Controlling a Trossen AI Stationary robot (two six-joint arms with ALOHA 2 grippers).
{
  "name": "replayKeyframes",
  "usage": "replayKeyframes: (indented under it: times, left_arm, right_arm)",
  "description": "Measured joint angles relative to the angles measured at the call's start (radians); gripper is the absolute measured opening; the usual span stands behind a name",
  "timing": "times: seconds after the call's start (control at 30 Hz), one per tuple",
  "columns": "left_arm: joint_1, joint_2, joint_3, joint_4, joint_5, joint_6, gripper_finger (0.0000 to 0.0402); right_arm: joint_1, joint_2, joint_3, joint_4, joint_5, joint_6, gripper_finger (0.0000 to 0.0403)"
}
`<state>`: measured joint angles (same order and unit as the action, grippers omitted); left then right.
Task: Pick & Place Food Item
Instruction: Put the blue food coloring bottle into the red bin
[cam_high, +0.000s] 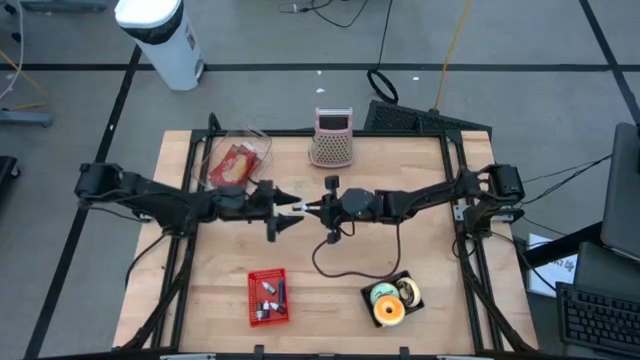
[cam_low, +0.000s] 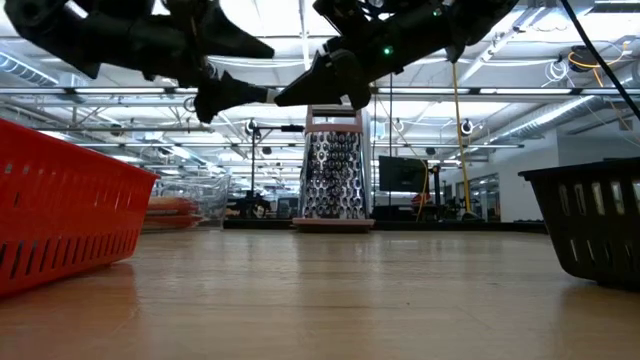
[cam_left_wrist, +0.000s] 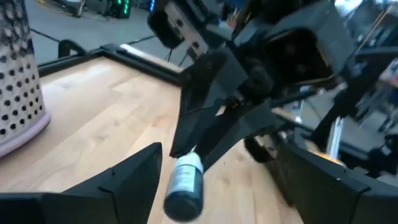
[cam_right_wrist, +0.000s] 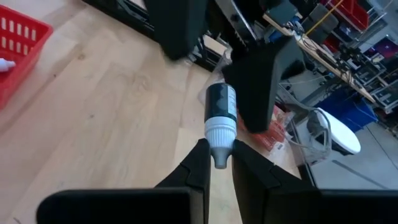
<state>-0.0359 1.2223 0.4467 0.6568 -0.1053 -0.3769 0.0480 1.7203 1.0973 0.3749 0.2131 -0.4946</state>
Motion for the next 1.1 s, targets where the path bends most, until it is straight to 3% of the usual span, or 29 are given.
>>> replayKeyframes:
  times: [0.13,0.33,0.5,0.97,1.1]
  left_arm:
    - [0.003,0.035,0.036,-0.073,-0.001,0.017,0.0305]
    - [0.003,0.037,0.038,-0.071,0.000,0.017,0.0287]
    - [0.003,0.036,0.038,-0.071,0.000,0.016,0.0264]
    - [0.002,0.035,0.038,-0.068,0.004,0.026,0.0089]
    - [0.002,0.035,0.038,-0.068,0.007,0.029,0.0068]
  right_arm:
    - [0.015,0.000,0.000,0.008,0.007,-0.007,0.0036]
    - [0.035,0.000,0.000,0.011,0.101,-0.049,0.0034]
    - [0.039,0.000,0.000,0.019,0.101,-0.049,0.0036]
    - [0.064,0.001,0.000,0.038,0.100,-0.049,0.0037]
    - [0.066,0.001,0.000,0.041,0.101,-0.048,0.0043]
